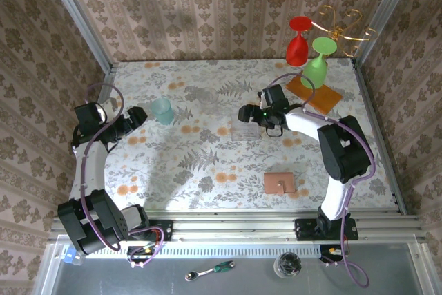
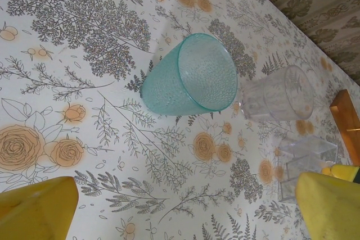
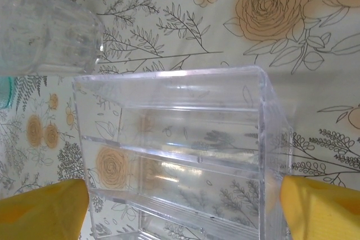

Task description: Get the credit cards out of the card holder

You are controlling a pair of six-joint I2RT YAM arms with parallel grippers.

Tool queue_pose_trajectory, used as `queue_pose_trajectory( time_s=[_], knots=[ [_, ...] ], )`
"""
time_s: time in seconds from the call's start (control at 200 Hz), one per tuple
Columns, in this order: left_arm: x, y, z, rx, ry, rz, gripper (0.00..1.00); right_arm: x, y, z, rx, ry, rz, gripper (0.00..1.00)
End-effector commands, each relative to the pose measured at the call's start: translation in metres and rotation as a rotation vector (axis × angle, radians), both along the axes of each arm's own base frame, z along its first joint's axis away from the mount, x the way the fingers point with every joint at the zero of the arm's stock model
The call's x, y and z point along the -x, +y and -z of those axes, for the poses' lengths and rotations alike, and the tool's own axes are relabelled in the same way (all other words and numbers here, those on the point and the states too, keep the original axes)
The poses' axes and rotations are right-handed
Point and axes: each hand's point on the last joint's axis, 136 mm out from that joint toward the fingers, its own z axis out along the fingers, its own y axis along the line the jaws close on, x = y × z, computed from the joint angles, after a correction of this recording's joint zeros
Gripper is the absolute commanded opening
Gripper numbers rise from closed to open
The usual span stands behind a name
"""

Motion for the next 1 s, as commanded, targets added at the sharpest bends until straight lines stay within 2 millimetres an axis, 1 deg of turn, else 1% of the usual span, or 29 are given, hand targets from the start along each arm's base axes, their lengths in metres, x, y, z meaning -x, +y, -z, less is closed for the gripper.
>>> queue_pose_trajectory(
  time_s=[0.0,0.185,0.345,0.49,0.62,0.695,0.845,0.995],
  knots=[
    [0.000,-0.001,-0.003,0.013,-0.002,0.012,1.00,0.009,-0.006,-0.001,0.083,0.003,-0.021,0.89],
    [-0.001,-0.001,-0.003,0.016,-0.001,0.009,1.00,0.032,-0.012,-0.003,0.179,-0.039,-0.119,0.87],
    [-0.001,-0.001,-0.002,0.018,0.000,0.008,1.00,0.045,-0.014,-0.004,0.218,-0.085,-0.168,0.88],
    [-0.001,-0.001,-0.002,0.018,-0.001,0.008,1.00,0.057,-0.008,-0.002,0.244,-0.108,-0.246,0.90],
    [-0.002,-0.001,-0.002,0.020,0.000,0.007,1.00,0.067,-0.005,0.007,0.301,-0.109,-0.328,0.92],
    [-0.001,-0.005,-0.004,0.041,-0.006,0.027,1.00,0.069,-0.005,0.011,0.342,-0.116,-0.348,0.93],
    [-0.002,-0.006,-0.003,0.047,-0.004,0.029,1.00,0.066,-0.009,0.022,0.386,-0.092,-0.345,0.93],
    [-0.002,-0.006,-0.003,0.046,-0.004,0.030,1.00,0.063,-0.007,0.029,0.418,-0.080,-0.353,0.92]
  ],
)
